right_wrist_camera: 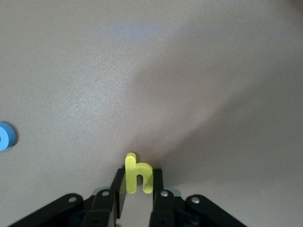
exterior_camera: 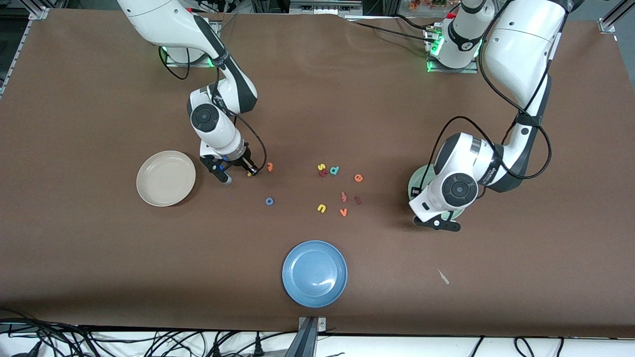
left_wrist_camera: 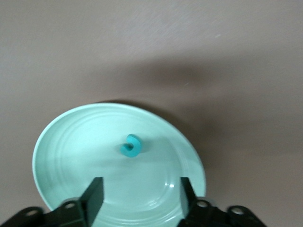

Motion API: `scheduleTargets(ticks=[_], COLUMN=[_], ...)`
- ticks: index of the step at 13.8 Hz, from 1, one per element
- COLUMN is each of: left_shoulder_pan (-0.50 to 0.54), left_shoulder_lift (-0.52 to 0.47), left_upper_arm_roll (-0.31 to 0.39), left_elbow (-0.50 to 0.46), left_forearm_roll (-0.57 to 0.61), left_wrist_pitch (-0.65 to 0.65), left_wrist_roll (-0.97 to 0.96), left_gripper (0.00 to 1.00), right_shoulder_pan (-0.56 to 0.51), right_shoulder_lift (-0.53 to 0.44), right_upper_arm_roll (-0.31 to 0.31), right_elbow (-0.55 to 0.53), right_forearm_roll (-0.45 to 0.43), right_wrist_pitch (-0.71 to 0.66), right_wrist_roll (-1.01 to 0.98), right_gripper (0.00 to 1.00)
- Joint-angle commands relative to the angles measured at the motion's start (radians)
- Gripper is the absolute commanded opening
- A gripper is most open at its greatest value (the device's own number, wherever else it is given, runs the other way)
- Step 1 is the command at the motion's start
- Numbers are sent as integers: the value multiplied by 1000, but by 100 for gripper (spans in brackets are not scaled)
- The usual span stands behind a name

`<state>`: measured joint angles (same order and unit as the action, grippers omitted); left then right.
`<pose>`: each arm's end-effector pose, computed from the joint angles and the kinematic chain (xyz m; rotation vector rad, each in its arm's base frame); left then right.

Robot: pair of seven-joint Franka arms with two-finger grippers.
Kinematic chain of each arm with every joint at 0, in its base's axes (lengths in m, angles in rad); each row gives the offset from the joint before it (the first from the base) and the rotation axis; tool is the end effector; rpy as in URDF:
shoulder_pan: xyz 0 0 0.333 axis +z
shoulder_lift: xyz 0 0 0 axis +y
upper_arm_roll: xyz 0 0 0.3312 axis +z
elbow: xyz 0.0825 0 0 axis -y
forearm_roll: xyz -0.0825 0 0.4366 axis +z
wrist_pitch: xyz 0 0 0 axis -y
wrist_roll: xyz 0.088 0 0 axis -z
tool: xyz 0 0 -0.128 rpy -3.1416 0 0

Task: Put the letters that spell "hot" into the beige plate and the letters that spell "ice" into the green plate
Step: 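Carry the yellow h over the white plate and open the right gripper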

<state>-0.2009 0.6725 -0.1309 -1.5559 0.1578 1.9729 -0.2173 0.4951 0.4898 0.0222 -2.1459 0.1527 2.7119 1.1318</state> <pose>0.6885 -0.2136 0.1963 -2.9936 0.2648 0.3390 0.5315 0.2985 0.1235 -2.8195 1.1163 0.0104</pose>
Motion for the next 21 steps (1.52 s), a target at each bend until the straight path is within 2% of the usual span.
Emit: scheduleTargets(ticks=[1,3,5,7,9,13,14,15,16,17,18,19,20,21], left_shoulder_pan=[-72,-101,-136,-158,-163,-210,-228,-245,-255,-258,-264,-267,-265,-261], left_shoulder_lift=[2,53,96,104,116,168,179,192,196,193,190,190,191,193], left_upper_arm_roll=[-3,-3,-4,-4,-3,-3,0,4,7,5,5,7,5,5], left_elbow=[43,124,186,192,192,192,191,191,191,191,182,175,174,174], left_forearm_roll=[11,5,-30,-98,-206,-225,-216,-216,-215,-205,-195,-167,-131,-103], left_wrist_pitch=[-2,0,6,15,68,171,191,210,211,211,210,205,202,202], left_wrist_roll=[-17,-145,-262,-399,-505,-614,-606,-612,-611,-613,-613,-611,-611,-609], left_gripper=[100,100,100,100,100,100,91,66,51,41,41,38,37,37], right_shoulder_pan=[8,7,5,5,5,5,5,5,3,3,-1,-1,-1,0], right_shoulder_lift=[9,-5,-31,-92,-144,-232,-240,-241,-240,-234,-228,-218,-220,-226], right_upper_arm_roll=[1,-2,-33,-91,-183,-341,-385,-422,-453,-465,-467,-467,-467,-461], right_elbow=[-2,30,89,81,63,-49,-66,-80,-86,-92,-94,-91,-86,-85], right_forearm_roll=[11,10,4,2,4,4,4,7,10,10,11,13,13,13], right_wrist_pitch=[11,-24,-169,-266,-383,-394,-394,-389,-386,-376,-373,-373,-382,-385], right_wrist_roll=[6,-13,-109,-289,-491,-815,-901,-975,-1036,-1072,-1081,-1078,-1071,-1063], right_gripper=[1,0,0,0,0,0,0,0,0,0,20,89,100,100])
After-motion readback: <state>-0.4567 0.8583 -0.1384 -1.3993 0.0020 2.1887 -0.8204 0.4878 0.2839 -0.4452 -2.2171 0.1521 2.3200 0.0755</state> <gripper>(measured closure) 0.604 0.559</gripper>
